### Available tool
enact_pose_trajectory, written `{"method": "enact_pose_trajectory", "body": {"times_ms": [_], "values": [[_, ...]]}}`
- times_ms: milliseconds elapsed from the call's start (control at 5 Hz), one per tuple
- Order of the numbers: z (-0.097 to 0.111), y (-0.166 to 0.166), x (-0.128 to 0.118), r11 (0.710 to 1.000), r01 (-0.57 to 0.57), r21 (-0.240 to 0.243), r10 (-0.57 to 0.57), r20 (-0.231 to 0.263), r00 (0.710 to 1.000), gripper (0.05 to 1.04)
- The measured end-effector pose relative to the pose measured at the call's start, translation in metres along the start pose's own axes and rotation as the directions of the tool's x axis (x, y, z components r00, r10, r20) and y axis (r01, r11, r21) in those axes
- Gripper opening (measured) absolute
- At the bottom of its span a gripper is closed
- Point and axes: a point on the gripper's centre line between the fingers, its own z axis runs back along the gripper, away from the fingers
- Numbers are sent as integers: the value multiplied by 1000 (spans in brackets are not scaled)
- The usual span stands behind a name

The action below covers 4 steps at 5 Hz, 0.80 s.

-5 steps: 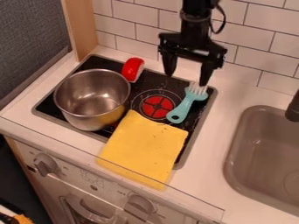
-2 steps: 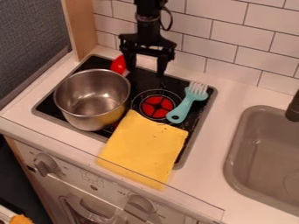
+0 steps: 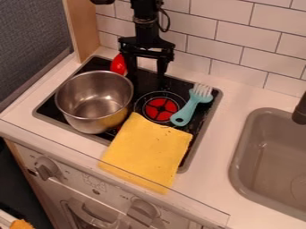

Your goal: Moved the sushi in the righ side of the burner

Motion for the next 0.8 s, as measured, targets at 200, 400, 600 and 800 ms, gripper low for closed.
{"method": "enact_pose_trajectory", "body": {"times_ms": [200,400,600,800], "values": [[7,-3,-3,996,29,-87,-25,42,999,1001],[22,-7,-2,991,46,-122,-34,98,995,1001],[34,3,1,990,39,-137,-19,144,989,1001],[37,17,0,997,28,-76,-17,141,990,1001]]}}
